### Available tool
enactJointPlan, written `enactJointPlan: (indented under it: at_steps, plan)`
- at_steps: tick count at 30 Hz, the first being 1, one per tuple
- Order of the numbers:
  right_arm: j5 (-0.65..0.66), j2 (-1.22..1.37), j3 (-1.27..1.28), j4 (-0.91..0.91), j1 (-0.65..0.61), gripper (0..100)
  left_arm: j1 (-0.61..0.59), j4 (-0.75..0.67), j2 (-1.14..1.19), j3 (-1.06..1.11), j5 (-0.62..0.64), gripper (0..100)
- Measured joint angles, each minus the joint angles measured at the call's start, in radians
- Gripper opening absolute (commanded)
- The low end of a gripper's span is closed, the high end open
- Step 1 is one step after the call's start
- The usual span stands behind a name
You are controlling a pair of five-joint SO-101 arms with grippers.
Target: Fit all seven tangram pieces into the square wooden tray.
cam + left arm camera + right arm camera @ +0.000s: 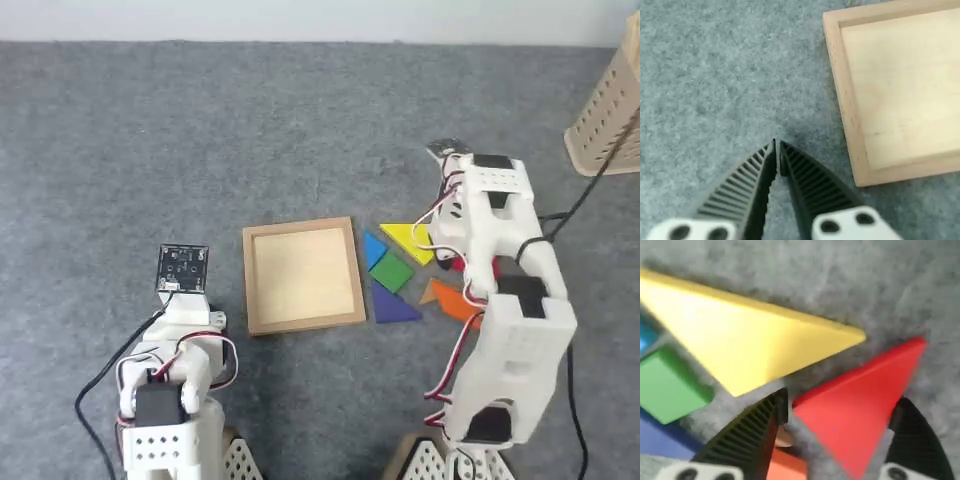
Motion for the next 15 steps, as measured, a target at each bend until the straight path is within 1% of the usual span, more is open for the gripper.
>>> enactJointPlan:
  at_steps: [3,9,15]
  plan:
    - [-0.002,0.021,-0.017,0.002,0.012,31.0,0.0,0.0,0.0,0.0,0.0,1]
    - [-0.002,0.026,-0.02,0.002,0.015,25.8,0.0,0.0,0.0,0.0,0.0,1]
    - [-0.003,0.026,-0.031,0.0,0.035,17.7,0.0,0.0,0.0,0.0,0.0,1]
